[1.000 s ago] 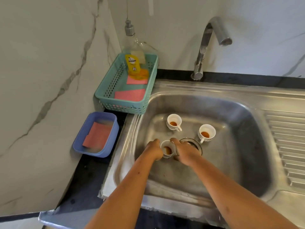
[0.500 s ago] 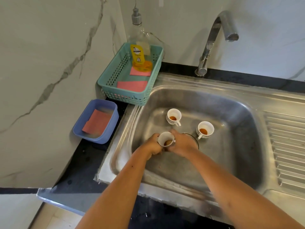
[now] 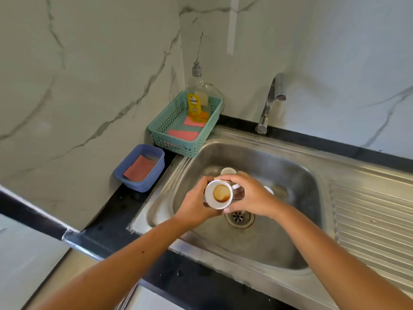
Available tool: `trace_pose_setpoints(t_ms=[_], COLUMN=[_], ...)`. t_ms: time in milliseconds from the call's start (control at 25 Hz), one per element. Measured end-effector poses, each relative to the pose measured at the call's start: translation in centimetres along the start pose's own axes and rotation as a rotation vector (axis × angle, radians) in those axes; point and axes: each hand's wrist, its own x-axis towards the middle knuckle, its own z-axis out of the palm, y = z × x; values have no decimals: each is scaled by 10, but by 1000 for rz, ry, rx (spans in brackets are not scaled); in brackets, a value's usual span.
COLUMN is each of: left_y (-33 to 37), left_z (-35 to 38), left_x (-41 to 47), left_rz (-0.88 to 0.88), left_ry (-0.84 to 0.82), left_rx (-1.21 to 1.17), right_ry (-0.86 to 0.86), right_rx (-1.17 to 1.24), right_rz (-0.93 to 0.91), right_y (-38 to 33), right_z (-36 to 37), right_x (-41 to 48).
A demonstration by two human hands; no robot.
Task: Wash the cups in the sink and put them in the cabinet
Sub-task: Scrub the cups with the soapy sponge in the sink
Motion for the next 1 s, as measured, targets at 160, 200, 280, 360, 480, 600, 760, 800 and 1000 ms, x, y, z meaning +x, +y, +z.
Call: trace_pose_setpoints(t_ms=[160,200,280,360,480,600,760,800,1000], left_y=[26,30,33,34,39,35,18,11,-16], left_z=[-3,-2,3,8,12,4,-39,-54,-90], left_x=[-14,-16,-23,-30,-34,-32,-39,-40,-46], left_rz=[52,69,73,61,66,40,-83,-73,-128], left_ry=[107,164,264,367,455,382,108,63,255], left_rx=[45,5,-91,-155,-146,-67,-323,-310,-257], right_ry=[171,236,336,360,283,283,42,-58,-270], right_rx=[136,130,155,260,344,206,116,106,293], right_rz=[-141,-193,-261,-248,-167,-103,-44,-48,-52], right_y=[-18,-22,-23,-29,-45,-57,-70,-75,-107], right_z=[6,10,17,23,31,33,24,26,46], right_x=[-28,-32,-37,-40,-39,-27,0,11,70])
